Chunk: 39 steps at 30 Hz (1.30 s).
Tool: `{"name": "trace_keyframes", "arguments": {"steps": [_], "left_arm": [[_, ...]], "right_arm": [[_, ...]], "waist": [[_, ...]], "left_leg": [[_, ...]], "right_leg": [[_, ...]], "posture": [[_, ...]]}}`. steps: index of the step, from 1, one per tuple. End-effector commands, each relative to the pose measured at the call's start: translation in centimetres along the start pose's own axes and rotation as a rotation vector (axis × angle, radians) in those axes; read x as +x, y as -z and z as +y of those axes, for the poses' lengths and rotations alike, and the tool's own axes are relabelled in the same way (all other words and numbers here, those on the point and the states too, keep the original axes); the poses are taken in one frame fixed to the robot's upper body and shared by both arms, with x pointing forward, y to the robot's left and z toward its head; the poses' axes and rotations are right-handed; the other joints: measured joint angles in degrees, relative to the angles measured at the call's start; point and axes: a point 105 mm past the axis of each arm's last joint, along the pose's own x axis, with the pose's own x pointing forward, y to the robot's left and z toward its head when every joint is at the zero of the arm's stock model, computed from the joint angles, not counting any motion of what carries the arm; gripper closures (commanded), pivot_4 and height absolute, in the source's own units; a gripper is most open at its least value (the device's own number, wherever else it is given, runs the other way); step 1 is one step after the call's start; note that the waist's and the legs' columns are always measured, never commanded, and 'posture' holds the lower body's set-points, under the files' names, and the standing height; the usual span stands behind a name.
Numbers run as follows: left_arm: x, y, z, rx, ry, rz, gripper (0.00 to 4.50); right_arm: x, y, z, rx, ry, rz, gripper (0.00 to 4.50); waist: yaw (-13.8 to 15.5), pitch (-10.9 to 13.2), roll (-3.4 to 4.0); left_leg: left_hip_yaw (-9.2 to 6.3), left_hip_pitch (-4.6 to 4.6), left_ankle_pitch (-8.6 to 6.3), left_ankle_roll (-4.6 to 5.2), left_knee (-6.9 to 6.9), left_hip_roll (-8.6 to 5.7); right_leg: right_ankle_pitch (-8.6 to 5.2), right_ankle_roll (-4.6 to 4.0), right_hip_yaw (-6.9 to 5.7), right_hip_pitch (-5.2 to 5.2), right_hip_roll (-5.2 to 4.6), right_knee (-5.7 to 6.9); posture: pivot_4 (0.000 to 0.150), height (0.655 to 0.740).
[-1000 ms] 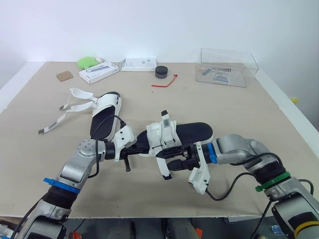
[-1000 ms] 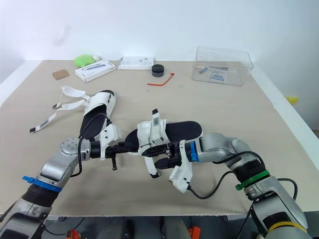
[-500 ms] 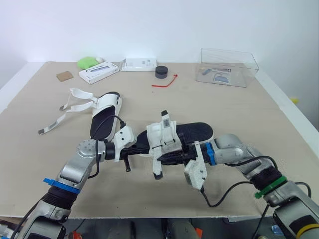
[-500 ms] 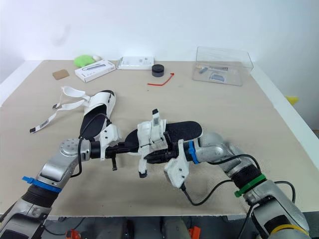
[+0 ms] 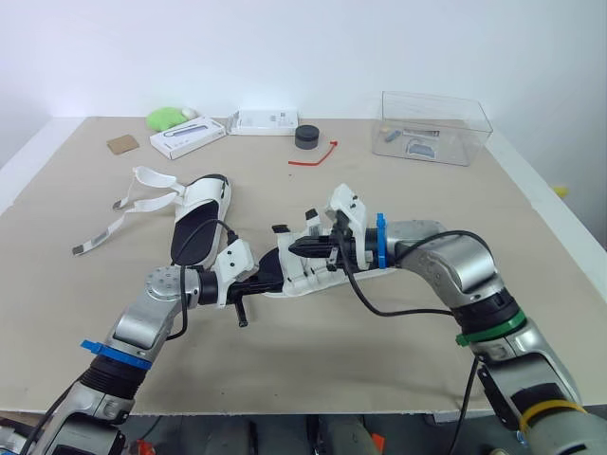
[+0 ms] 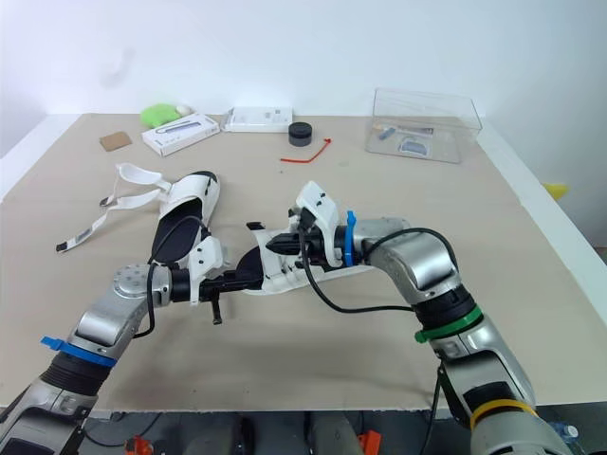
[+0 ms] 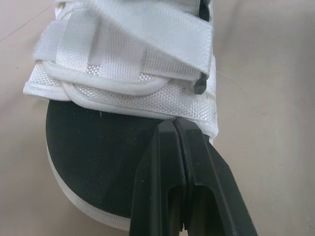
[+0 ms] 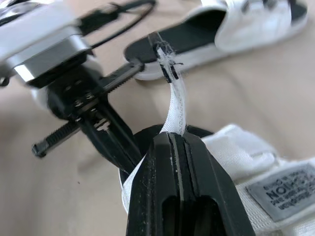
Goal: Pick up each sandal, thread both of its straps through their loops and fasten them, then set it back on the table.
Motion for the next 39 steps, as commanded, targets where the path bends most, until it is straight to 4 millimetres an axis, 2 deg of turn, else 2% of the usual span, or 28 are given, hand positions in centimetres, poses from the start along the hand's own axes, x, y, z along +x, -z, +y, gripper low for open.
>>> {"name": "trace_keyframes", "arguments": {"steps": [1,10,14,19,22,25,27,29,31,35,36,39], "left_arm": [[0.2,1.1,-0.5,-0.025,0.014,0.04,4.5],[0.1,1.1,-0.4,-0.03,0.006,0.039,4.5],[0.0,1.1,-0.5,-0.031,0.008,0.04,4.5],[0.1,1.1,-0.6,-0.033,0.012,0.04,4.5],[0.1,1.1,-0.5,-0.032,0.012,0.041,4.5],[0.0,1.2,-0.5,-0.031,0.013,0.043,4.5],[0.0,1.2,-0.5,-0.031,0.014,0.045,4.5],[0.1,1.2,-0.5,-0.032,0.015,0.045,4.5],[0.1,1.2,-0.6,-0.032,0.016,0.044,4.5],[0.1,1.3,-0.7,-0.035,0.015,0.042,4.5],[0.1,1.3,-0.7,-0.036,0.014,0.042,4.5],[0.1,1.3,-0.8,-0.038,0.013,0.04,4.5]], "right_arm": [[-0.7,-2.0,-0.9,0.003,0.057,-0.047,4.49],[-0.6,-0.8,-2.3,0.045,0.11,0.051,4.49],[-0.6,-1.4,-2.4,0.021,0.116,0.032,3.14],[-1.0,-2.9,-2.4,-0.122,0.158,-0.017,0.85],[-1.5,-4.9,-2.1,-0.216,0.176,-0.092,0.85],[-1.7,-7.5,-0.6,-0.303,0.132,-0.202,0.85],[-1.3,-8.0,0.7,-0.337,0.077,-0.222,0.85],[-0.6,-7.7,1.3,-0.341,0.043,-0.215,1.37],[0.2,-6.6,1.6,-0.378,0.017,-0.175,2.12],[1.5,-4.2,2.1,-0.35,-0.058,-0.09,4.13],[1.6,-3.7,2.2,-0.358,-0.069,-0.071,4.48],[2.4,-2.3,1.5,-0.355,-0.053,0.0,4.48]], "waist": [[0.0,0.0,0.0],[-0.1,0.0,0.0],[-0.1,0.0,0.0],[-0.1,0.0,0.0],[-0.1,0.0,0.0],[-0.1,0.0,0.0],[-0.1,0.0,0.0],[-0.1,0.0,0.0],[-0.1,0.0,0.0],[-0.1,0.0,0.0],[-0.1,0.0,0.0],[-0.1,0.0,0.0]], "left_leg": [[0.0,0.0,0.0,0.0,0.0,0.0],[0.01,0.0,0.0,0.0,0.0,0.0],[0.01,0.0,0.0,0.0,0.0,0.0],[0.02,-0.02,0.0,0.0,0.0,0.0],[0.03,-0.02,0.0,0.0,0.0,-0.01],[0.04,-0.09,0.0,0.0,-0.03,0.0],[0.03,-0.09,0.0,0.0,-0.07,0.0],[0.01,-0.09,0.0,0.0,-0.08,0.0],[0.01,-0.08,0.0,0.0,-0.07,0.0],[0.03,-0.08,0.0,0.0,-0.07,-0.01],[0.03,-0.08,0.0,0.0,-0.08,-0.01],[0.02,-0.09,0.0,0.0,-0.08,-0.01]], "right_leg": [[0.0,0.01,0.0,0.0,0.0,0.0],[-0.12,0.27,0.01,0.0,0.03,-0.01],[-0.1,0.28,0.02,0.0,0.03,-0.01],[-0.1,0.31,0.02,-0.01,0.02,-0.02],[-0.14,0.4,0.04,-0.02,0.01,-0.04],[-0.14,0.36,0.05,-0.09,0.02,-0.04],[-0.13,0.3,0.05,-0.1,0.03,-0.04],[-0.12,0.29,0.03,-0.1,0.02,-0.04],[-0.11,0.28,0.03,-0.08,0.0,-0.04],[-0.12,0.27,0.03,-0.08,0.0,-0.06],[-0.12,0.27,0.03,-0.09,0.0,-0.06],[-0.11,0.23,0.02,-0.1,0.0,-0.05]], "posture": [[0.15,0.74],[0.15,0.74],[0.15,0.74],[0.15,0.74],[0.15,0.74],[0.15,0.74],[0.15,0.74],[0.15,0.74],[0.15,0.74],[0.15,0.74],[0.15,0.74],[0.15,0.74]]}}
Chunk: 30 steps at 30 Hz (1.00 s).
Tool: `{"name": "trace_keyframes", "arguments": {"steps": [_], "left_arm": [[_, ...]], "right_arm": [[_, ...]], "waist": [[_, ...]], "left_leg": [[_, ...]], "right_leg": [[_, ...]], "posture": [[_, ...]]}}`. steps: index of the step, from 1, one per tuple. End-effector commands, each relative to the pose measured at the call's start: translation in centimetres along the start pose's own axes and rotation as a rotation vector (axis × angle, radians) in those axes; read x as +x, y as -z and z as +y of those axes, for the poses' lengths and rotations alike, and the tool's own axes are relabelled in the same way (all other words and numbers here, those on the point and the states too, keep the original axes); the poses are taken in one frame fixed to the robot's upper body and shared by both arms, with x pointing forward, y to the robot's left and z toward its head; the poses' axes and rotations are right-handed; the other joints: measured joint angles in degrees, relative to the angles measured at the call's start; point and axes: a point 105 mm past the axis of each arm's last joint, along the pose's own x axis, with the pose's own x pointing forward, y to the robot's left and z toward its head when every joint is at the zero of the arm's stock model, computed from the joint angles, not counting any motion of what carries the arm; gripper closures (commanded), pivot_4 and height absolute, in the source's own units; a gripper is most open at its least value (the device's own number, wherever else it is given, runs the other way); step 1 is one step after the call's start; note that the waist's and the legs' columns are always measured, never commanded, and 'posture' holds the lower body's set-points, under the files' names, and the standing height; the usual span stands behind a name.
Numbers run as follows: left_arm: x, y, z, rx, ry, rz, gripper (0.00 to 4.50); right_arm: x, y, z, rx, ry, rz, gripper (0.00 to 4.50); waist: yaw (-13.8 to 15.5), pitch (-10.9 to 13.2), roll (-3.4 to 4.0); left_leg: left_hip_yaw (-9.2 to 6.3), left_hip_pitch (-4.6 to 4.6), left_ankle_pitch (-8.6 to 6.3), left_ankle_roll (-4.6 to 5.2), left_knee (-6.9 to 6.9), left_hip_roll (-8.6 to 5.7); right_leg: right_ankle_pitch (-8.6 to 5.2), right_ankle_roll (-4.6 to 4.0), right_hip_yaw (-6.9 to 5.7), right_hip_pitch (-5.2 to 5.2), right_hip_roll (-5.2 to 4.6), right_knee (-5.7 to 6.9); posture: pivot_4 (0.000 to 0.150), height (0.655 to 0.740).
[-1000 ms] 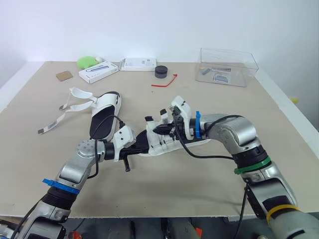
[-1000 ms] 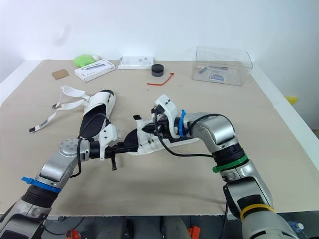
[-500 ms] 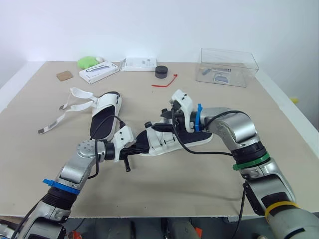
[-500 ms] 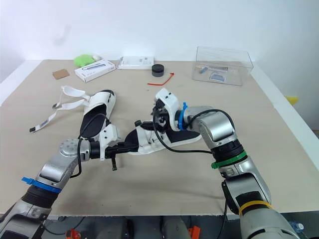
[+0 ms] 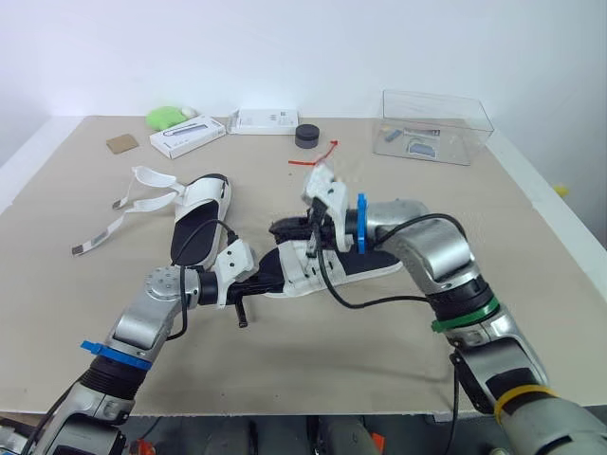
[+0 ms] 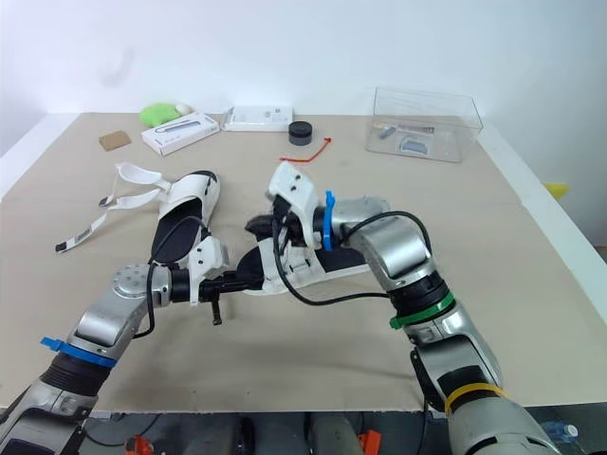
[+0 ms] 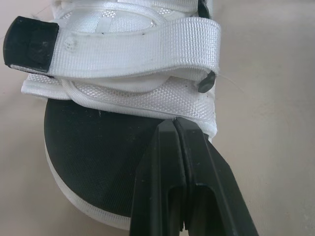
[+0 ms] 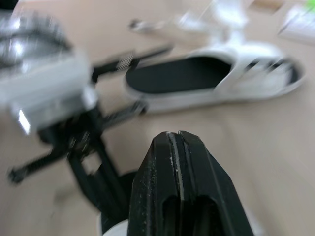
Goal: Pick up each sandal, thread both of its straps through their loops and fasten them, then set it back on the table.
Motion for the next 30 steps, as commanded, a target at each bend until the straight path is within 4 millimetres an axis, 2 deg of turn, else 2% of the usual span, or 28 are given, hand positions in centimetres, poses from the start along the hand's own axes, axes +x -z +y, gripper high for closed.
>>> {"name": "trace_keyframes", "arguments": {"steps": [1,5,9,11,15,18,19,21,23,25,26,28,30], "left_arm": [[0.2,1.3,-0.7,-0.034,0.012,0.044,4.5],[0.2,1.3,-0.7,-0.037,0.008,0.041,4.5],[0.1,1.3,-0.8,-0.038,0.007,0.041,4.5],[0.1,1.3,-0.8,-0.037,0.004,0.039,4.5],[0.1,1.0,-0.6,-0.029,0.001,0.028,4.5],[-0.2,-0.1,-0.4,-0.013,-0.003,-0.018,4.5],[-0.3,-0.5,-0.2,-0.015,-0.013,-0.039,4.5],[-0.6,-1.4,0.2,-0.014,-0.031,-0.081,4.5],[-1.3,-2.4,-0.1,-0.013,-0.006,-0.12,4.5],[-2.0,-3.1,-0.3,-0.01,0.002,-0.146,3.93],[-2.3,-3.4,-0.4,-0.003,-0.003,-0.155,3.71],[-2.9,-3.8,-0.6,0.016,-0.006,-0.165,2.62],[-3.4,-4.1,-0.7,0.023,-0.013,-0.174,1.82]], "right_arm": [[0.4,0.6,-0.6,-0.033,0.019,0.049,4.48],[0.5,1.7,-2.1,-0.012,0.068,0.121,4.48],[0.3,2.5,-2.3,-0.011,0.068,0.175,4.48],[0.3,1.8,-2.5,-0.002,0.078,0.142,4.48],[-1.5,-2.2,-3.8,0.028,0.1,-0.011,4.48],[-4.7,-4.9,-5.7,0.034,0.148,-0.118,3.53],[-5.7,-5.1,-6.4,0.017,0.179,-0.125,3.03],[-7.3,-4.1,-7.2,-0.072,0.207,-0.081,2.12],[-8.4,-1.5,-7.8,-0.135,0.225,0.001,1.1],[-8.9,1.3,-7.8,-0.188,0.204,0.072,0.2],[-9.0,2.7,-7.6,-0.213,0.188,0.097,0.0],[-8.8,4.8,-7.7,-0.203,0.171,0.113,0.0],[-8.6,6.4,-7.8,-0.163,0.159,0.118,0.0]], "waist": [[0.0,0.0,0.0],[0.0,0.0,0.0],[0.0,0.0,0.0],[0.0,0.0,0.0],[0.0,0.0,0.01],[0.0,0.0,0.02],[0.0,0.0,0.02],[0.1,0.0,0.01],[0.1,0.0,0.0],[-0.1,0.0,-0.03],[-0.2,0.0,-0.03],[-0.4,0.1,0.06],[-1.2,0.2,0.09]], "left_leg": [[0.0,0.0,0.0,0.0,0.0,0.0],[0.01,0.01,0.0,0.0,0.0,0.0],[-0.01,0.01,-0.01,0.0,-0.02,0.0],[0.0,0.01,-0.02,-0.01,-0.03,0.0],[0.0,0.0,-0.02,-0.01,-0.03,0.0],[-0.01,-0.01,-0.02,-0.01,-0.04,0.0],[-0.01,-0.03,-0.02,-0.01,-0.04,0.0],[-0.04,-0.05,-0.03,-0.01,-0.07,-0.01],[-0.02,-0.06,-0.13,0.01,-0.11,-0.02],[-0.01,-0.07,-0.19,0.02,-0.11,-0.03],[0.01,-0.07,-0.25,0.03,-0.11,-0.01],[0.11,-0.08,-0.3,0.07,-0.17,-0.02],[0.2,-0.1,-0.3,0.07,-0.19,-0.01]], "right_leg": [[0.0,0.0,0.0,0.0,0.0,0.0],[0.0,0.0,0.0,0.0,0.0,0.0],[-0.01,-0.07,-0.02,0.0,0.0,0.0],[0.0,-0.11,-0.01,0.0,-0.01,0.0],[0.01,-0.13,-0.01,-0.01,-0.01,0.0],[0.02,-0.13,-0.02,-0.02,-0.01,0.0],[0.02,-0.14,-0.03,-0.04,-0.02,0.0],[0.01,-0.15,-0.08,-0.02,-0.04,-0.06],[-0.09,-0.12,-0.05,-0.01,-0.04,-0.11],[-0.13,-0.12,-0.02,-0.02,-0.03,-0.11],[-0.14,-0.11,0.03,-0.03,0.0,-0.12],[-0.15,-0.12,0.14,-0.12,0.0,-0.11],[-0.14,-0.12,0.23,-0.18,0.01,-0.09]], "posture": [[0.15,0.74],[0.15,0.74],[0.15,0.74],[0.15,0.74],[0.15,0.74],[0.15,0.74],[0.15,0.74],[0.15,0.74],[0.15,0.74],[0.15,0.74],[0.15,0.74],[0.15,0.74],[0.15,0.74]]}}
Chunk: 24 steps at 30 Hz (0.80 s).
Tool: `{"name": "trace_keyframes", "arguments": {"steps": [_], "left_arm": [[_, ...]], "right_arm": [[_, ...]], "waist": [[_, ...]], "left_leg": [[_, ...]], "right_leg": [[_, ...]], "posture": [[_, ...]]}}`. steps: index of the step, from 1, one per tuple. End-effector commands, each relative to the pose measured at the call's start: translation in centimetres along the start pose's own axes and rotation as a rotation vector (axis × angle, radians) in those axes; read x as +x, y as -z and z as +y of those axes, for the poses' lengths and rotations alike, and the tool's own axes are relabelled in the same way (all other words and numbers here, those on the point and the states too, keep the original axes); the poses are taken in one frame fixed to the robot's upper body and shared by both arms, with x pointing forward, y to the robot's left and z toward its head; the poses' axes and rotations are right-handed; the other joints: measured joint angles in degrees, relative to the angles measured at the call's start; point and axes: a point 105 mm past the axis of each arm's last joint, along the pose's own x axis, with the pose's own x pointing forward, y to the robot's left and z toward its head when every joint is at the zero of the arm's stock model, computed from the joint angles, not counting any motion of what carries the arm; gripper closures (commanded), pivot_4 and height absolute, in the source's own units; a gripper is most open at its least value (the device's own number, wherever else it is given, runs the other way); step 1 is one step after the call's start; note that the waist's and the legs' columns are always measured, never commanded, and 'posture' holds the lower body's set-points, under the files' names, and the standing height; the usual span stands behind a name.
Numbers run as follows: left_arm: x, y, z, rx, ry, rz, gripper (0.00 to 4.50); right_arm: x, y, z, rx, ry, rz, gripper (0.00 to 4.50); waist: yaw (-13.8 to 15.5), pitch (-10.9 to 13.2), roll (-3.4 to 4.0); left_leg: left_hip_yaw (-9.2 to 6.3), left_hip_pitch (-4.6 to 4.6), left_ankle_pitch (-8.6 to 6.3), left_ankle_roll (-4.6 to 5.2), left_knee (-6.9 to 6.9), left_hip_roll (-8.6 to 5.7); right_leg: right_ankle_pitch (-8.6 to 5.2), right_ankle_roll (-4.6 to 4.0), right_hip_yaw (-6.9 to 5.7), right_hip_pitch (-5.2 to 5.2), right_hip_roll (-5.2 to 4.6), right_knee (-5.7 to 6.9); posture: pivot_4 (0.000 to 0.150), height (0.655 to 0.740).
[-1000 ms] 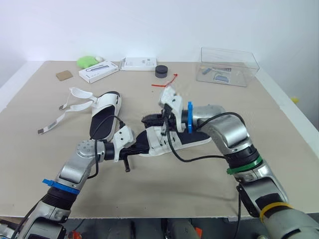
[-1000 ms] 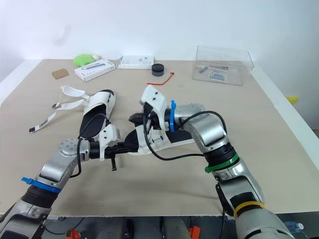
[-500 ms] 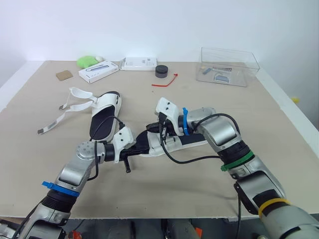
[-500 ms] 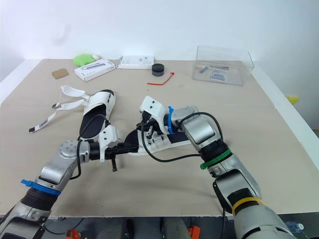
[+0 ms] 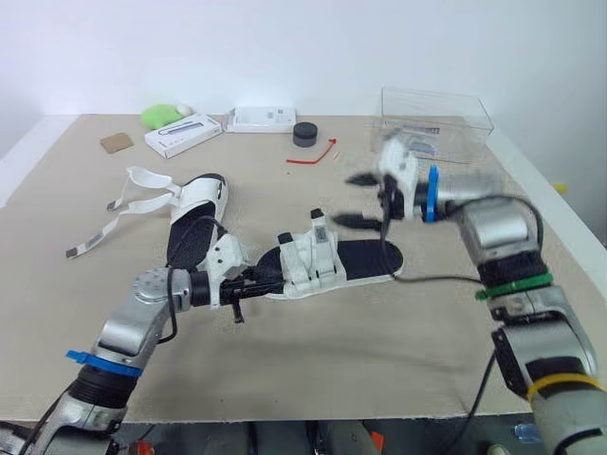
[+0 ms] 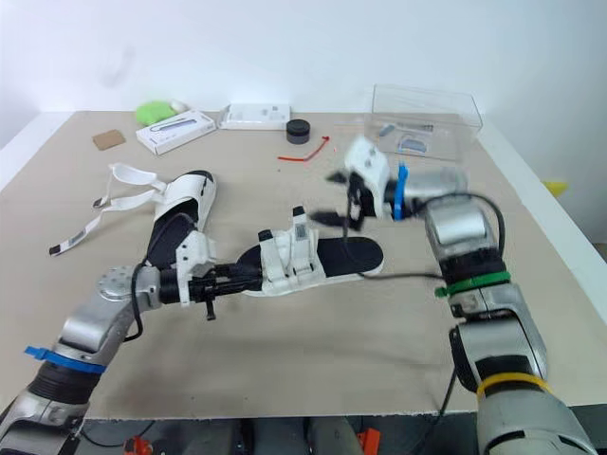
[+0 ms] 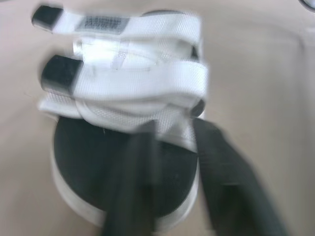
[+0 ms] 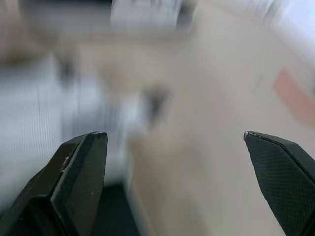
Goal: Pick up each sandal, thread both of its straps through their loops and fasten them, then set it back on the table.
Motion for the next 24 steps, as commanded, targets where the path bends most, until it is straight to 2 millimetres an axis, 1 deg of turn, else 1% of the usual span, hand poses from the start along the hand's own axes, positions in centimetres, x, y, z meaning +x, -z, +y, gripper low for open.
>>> {"name": "trace_keyframes", "arguments": {"steps": [1,2,4,8,10,11,13,14,19,20,21,24], "left_arm": [[-0.8,-1.8,-0.3,0.041,-0.007,-0.053,1.21],[-1.1,-2.0,-0.5,0.04,-0.009,-0.056,0.73],[-1.8,-2.5,-1.0,0.048,-0.011,-0.07,0.02],[-3.2,-3.1,-1.7,0.059,-0.029,-0.09,0.01],[-3.7,-3.2,-1.9,0.055,-0.032,-0.094,0.01],[-3.8,-3.3,-2.1,0.05,-0.031,-0.097,0.0],[-4.0,-3.4,-2.3,0.047,-0.03,-0.103,0.0],[-4.1,-3.5,-2.4,0.04,-0.026,-0.107,0.0],[-4.3,-3.8,-2.6,0.042,-0.034,-0.118,0.0],[-4.3,-3.7,-2.6,0.048,-0.036,-0.11,0.0],[-4.3,-3.6,-2.5,0.053,-0.041,-0.102,0.0],[-4.3,-3.3,-2.4,0.057,-0.051,-0.089,0.0]], "right_arm": [[0.2,0.4,-0.4,-0.053,-0.014,-0.02,0.0],[0.4,1.0,-0.2,-0.051,-0.028,-0.011,0.0],[1.5,0.8,0.3,-0.042,-0.063,-0.043,0.0],[3.3,-2.1,1.0,0.006,-0.124,-0.182,0.0],[4.0,-3.0,1.2,0.048,-0.136,-0.224,0.0],[4.3,-3.2,1.3,0.076,-0.136,-0.237,0.51],[4.6,-3.2,1.3,0.116,-0.134,-0.244,1.12],[4.7,-3.1,1.3,0.124,-0.127,-0.242,1.75],[4.7,-2.5,1.6,0.193,-0.124,-0.263,4.27],[4.6,-2.3,1.5,0.209,-0.114,-0.266,4.44],[4.2,-2.0,1.3,0.223,-0.089,-0.275,4.44],[2.3,-1.9,-0.8,0.295,0.078,-0.331,4.44]], "waist": [[-0.5,0.0,0.01],[-0.5,0.0,0.01],[-0.8,0.1,-0.08],[-0.8,0.1,-0.09],[-0.6,0.1,-0.08],[-0.6,0.1,-0.08],[-0.5,0.1,-0.07],[-0.4,0.1,-0.07],[-0.4,0.1,-0.07],[-0.4,0.1,-0.07],[-0.4,0.1,-0.07],[-0.4,0.1,-0.06]], "left_leg": [[0.0,-0.01,0.0,0.0,0.0,0.0],[0.0,-0.01,0.0,0.0,0.0,0.01],[0.0,0.01,0.0,0.0,0.02,0.0],[0.16,0.16,-0.02,-0.03,0.01,0.16],[0.14,0.16,-0.01,-0.04,0.02,0.19],[0.13,0.16,-0.01,-0.05,0.02,0.19],[0.12,0.16,0.0,-0.06,0.03,0.19],[0.13,0.15,0.0,-0.07,0.03,0.18],[0.15,0.12,-0.05,-0.16,0.04,0.13],[0.15,0.12,-0.07,-0.18,0.03,0.13],[0.15,0.12,-0.08,-0.2,0.03,0.13],[0.12,0.11,-0.1,-0.23,0.02,0.13]], "right_leg": [[0.0,0.0,0.01,0.0,0.0,0.01],[0.0,0.0,0.01,0.0,-0.01,0.01],[0.01,0.01,0.01,0.02,-0.04,0.02],[0.05,-0.07,0.01,0.05,0.03,0.03],[0.06,-0.11,0.0,0.04,0.08,0.08],[0.06,-0.11,-0.01,0.04,0.08,0.08],[0.07,-0.13,-0.03,0.04,0.04,0.09],[0.07,-0.13,-0.05,0.05,0.0,0.08],[0.07,-0.12,-0.09,0.03,-0.11,0.05],[0.07,-0.12,-0.1,0.03,-0.11,0.05],[0.07,-0.12,-0.12,0.03,-0.1,0.05],[0.06,-0.13,-0.13,0.03,-0.1,0.05]], "posture": [[0.15,0.74],[0.15,0.74],[0.15,0.74],[0.15,0.74],[0.15,0.74],[0.15,0.74],[0.15,0.74],[0.15,0.74],[0.15,0.74],[0.15,0.74],[0.15,0.74],[0.15,0.74]]}}
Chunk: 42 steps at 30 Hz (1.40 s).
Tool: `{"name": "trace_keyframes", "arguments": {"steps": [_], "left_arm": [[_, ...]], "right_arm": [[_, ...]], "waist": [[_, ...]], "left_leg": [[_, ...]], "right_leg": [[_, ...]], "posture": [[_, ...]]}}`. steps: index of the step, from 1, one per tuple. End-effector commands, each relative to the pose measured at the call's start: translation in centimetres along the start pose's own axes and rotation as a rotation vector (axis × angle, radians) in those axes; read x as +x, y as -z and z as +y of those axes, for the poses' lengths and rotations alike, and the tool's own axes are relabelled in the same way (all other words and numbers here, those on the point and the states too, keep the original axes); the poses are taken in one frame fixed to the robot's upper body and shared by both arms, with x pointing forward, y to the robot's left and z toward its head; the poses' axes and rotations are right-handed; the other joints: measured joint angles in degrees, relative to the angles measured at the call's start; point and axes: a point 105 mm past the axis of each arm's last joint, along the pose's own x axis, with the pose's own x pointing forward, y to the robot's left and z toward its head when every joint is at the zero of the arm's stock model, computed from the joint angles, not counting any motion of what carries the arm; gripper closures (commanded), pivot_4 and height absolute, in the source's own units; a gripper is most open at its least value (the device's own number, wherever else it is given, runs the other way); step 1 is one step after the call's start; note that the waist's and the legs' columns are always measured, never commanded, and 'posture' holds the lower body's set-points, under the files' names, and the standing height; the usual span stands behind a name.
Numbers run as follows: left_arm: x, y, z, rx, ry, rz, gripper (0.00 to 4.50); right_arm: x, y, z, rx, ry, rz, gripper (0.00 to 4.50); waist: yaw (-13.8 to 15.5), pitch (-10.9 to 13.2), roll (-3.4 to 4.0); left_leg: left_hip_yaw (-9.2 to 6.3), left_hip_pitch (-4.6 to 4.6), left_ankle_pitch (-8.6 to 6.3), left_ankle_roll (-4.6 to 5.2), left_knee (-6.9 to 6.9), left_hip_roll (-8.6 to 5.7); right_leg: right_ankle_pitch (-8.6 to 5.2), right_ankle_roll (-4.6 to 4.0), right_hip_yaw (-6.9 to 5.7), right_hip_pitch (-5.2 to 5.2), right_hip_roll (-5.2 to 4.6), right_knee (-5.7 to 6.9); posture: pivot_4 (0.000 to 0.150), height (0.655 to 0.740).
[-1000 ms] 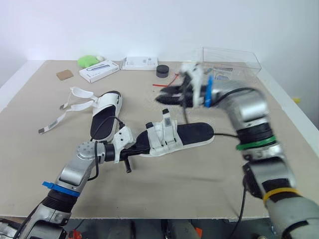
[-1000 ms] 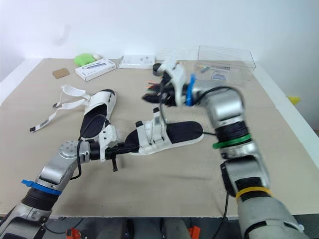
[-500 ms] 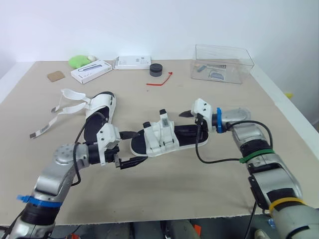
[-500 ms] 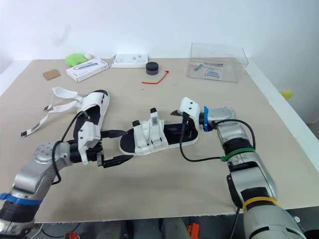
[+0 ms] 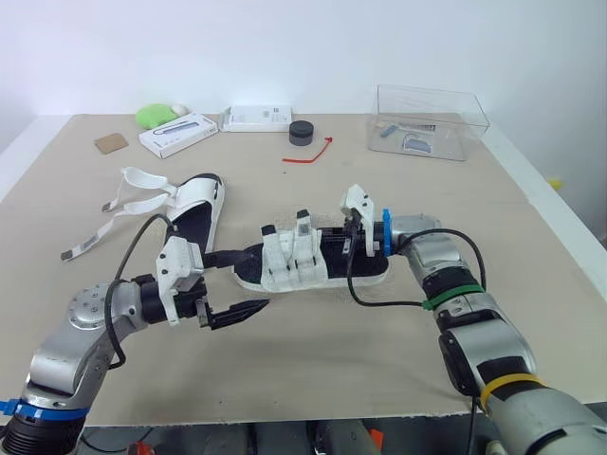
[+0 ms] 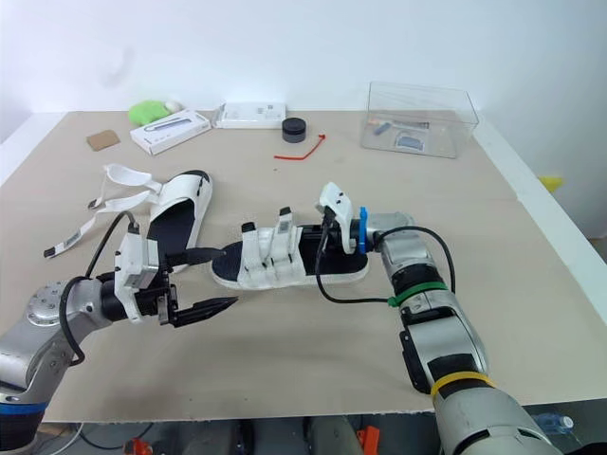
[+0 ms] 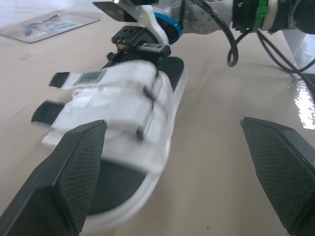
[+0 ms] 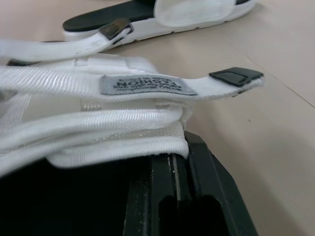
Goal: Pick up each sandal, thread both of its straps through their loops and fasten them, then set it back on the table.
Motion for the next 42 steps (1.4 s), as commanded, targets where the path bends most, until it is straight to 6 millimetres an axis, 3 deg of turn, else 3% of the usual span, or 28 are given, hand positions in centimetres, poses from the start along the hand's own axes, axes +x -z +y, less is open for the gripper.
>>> {"name": "trace_keyframes", "arguments": {"steps": [1,5,10,18,22,37,40,42], "left_arm": [[-0.1,-0.6,0.2,0.053,-0.017,-0.008,0.0],[0.5,-0.8,1.7,0.064,-0.08,-0.032,0.0],[1.6,-0.9,2.1,0.068,-0.083,-0.051,0.0],[2.5,-1.0,2.4,0.076,-0.091,-0.06,0.0],[2.6,-0.9,2.2,0.077,-0.093,-0.062,0.0],[3.0,-0.5,1.7,0.067,-0.101,-0.063,0.0],[3.0,-0.4,1.7,0.066,-0.101,-0.061,0.0],[3.0,-0.3,1.7,0.066,-0.101,-0.06,0.0]], "right_arm": [[-3.0,-3.6,-2.7,0.028,0.213,-0.167,4.44],[-7.5,-4.8,-5.5,0.104,0.55,-0.275,4.44],[-12.3,-2.9,-7.7,0.128,1.054,-0.192,4.44],[-12.4,-0.8,-5.2,0.334,1.392,-0.159,4.44],[-12.4,0.0,-5.4,0.454,1.446,-0.203,4.44],[-12.2,-0.7,-5.5,0.413,1.459,-0.256,4.44],[-11.7,-0.9,-5.3,0.403,1.415,-0.256,3.42],[-11.5,-1.0,-5.2,0.361,1.384,-0.234,2.44]], "waist": [[0.0,0.0,0.01],[0.1,0.0,0.01],[0.1,0.0,0.01],[-0.4,0.0,0.02],[-0.2,0.0,0.02],[-0.2,0.0,0.02],[-0.2,0.0,0.02],[-0.2,0.0,0.02]], "left_leg": [[0.01,-0.02,0.0,0.0,0.0,0.0],[0.01,-0.04,0.0,-0.01,0.03,-0.04],[0.0,-0.07,0.0,-0.01,0.0,-0.05],[0.21,-0.1,-0.01,-0.06,-0.04,0.04],[0.2,-0.1,0.08,-0.17,-0.01,0.04],[0.2,-0.18,0.05,-0.1,-0.02,-0.05],[0.21,-0.18,0.05,-0.1,-0.02,-0.05],[0.2,-0.18,0.05,-0.1,-0.02,-0.05]], "right_leg": [[0.0,0.0,0.0,-0.01,-0.01,0.0],[0.0,0.03,0.02,-0.01,-0.04,0.0],[-0.04,0.11,0.11,-0.01,0.03,-0.01],[-0.07,0.14,0.46,-0.24,0.25,0.12],[-0.05,0.15,0.45,-0.24,0.27,0.15],[-0.07,0.25,0.5,-0.24,0.22,0.06],[-0.07,0.25,0.51,-0.25,0.23,0.06],[-0.07,0.25,0.5,-0.25,0.22,0.06]], "posture": [[0.15,0.74],[0.15,0.74],[0.15,0.74],[0.15,0.74],[0.15,0.74],[0.15,0.74],[0.15,0.74],[0.15,0.74]]}}
